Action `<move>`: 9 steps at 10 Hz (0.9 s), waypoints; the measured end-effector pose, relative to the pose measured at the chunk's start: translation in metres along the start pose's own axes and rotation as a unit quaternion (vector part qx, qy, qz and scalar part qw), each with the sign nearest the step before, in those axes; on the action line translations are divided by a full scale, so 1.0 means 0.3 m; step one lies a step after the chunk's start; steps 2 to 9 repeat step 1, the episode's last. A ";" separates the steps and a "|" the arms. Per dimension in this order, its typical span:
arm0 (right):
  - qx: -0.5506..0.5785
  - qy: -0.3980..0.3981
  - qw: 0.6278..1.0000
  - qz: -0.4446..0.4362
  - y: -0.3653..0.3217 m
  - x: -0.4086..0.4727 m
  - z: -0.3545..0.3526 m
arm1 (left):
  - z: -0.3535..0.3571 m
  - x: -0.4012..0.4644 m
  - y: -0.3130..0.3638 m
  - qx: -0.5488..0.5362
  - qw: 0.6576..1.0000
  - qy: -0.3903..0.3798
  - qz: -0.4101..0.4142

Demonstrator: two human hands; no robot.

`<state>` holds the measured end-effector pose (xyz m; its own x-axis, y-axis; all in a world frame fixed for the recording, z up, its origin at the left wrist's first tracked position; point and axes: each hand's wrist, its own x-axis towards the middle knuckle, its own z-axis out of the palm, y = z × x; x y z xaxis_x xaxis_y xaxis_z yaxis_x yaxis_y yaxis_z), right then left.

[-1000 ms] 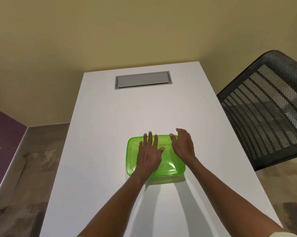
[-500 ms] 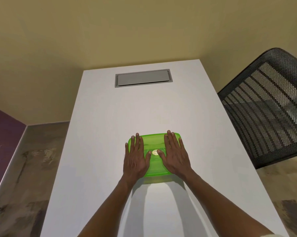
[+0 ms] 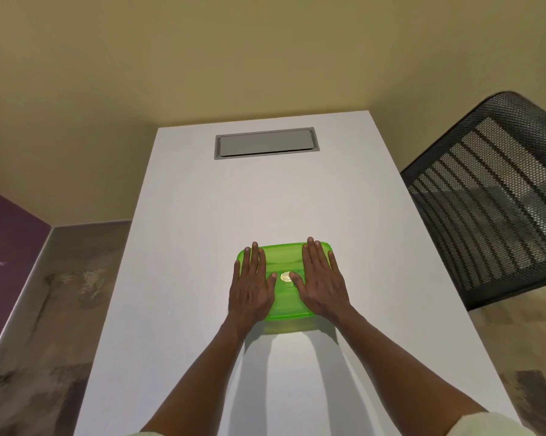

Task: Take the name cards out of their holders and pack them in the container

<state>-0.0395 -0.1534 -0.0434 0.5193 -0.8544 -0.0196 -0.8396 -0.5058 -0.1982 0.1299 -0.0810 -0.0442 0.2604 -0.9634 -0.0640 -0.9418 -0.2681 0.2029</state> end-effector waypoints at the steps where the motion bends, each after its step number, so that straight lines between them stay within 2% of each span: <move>1: 0.011 0.007 1.000 -0.002 0.005 -0.002 0.003 | -0.013 -0.001 0.013 -0.038 0.999 0.001 0.002; 9: 0.011 0.007 1.000 -0.002 0.005 -0.002 0.003 | -0.013 -0.001 0.013 -0.038 0.999 0.001 0.002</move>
